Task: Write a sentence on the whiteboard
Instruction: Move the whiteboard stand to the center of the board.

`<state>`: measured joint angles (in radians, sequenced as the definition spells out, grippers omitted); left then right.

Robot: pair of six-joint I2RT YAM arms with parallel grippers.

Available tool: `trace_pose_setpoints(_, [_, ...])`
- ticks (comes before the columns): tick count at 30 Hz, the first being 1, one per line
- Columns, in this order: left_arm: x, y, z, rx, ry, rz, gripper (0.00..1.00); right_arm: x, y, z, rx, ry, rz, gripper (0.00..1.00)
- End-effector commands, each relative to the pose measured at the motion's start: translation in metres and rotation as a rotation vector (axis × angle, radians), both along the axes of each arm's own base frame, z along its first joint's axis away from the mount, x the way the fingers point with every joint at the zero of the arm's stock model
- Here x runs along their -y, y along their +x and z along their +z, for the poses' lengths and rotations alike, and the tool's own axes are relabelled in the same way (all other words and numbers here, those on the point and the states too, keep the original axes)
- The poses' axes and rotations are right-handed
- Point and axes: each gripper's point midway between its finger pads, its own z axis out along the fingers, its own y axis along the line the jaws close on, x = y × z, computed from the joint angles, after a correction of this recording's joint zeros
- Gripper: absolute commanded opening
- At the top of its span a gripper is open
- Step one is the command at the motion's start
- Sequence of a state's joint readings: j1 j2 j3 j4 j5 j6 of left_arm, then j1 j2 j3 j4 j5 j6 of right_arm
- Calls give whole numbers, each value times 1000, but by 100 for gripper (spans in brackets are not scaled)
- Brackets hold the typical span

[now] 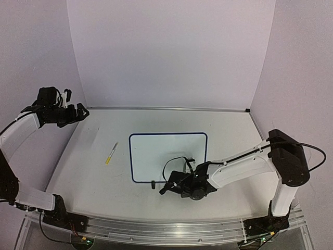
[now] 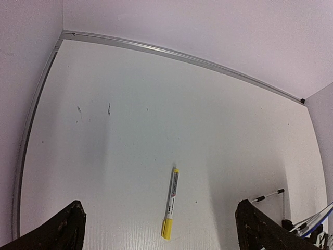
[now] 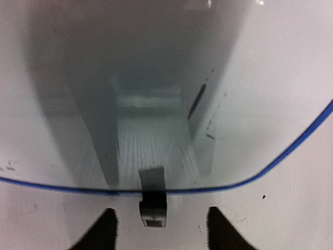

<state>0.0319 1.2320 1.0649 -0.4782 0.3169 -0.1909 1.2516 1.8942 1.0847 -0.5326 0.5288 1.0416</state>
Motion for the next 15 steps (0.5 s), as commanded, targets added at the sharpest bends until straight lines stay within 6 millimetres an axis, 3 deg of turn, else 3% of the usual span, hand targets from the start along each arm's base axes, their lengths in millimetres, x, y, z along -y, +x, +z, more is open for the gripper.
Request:
trace_pose_setpoints(1, [4,3,4,25,-7,-20,99,7,-4,38,48,29,-31,76])
trace_pose_setpoints(5, [13,0,3,22,11,-36,98,24,-20,62,71,67,-10,90])
trace_pose_setpoints(9, [36,-6,-3,-7,21,-61,97,44,-24,91,105,116,26,98])
trace_pose_setpoints(13, [65,-22,-24,-55,16,-69,97,64,-15,122,141,172,38,98])
trace_pose_setpoints(15, [70,-31,-38,-89,-25,-45,96,80,2,130,134,177,20,98])
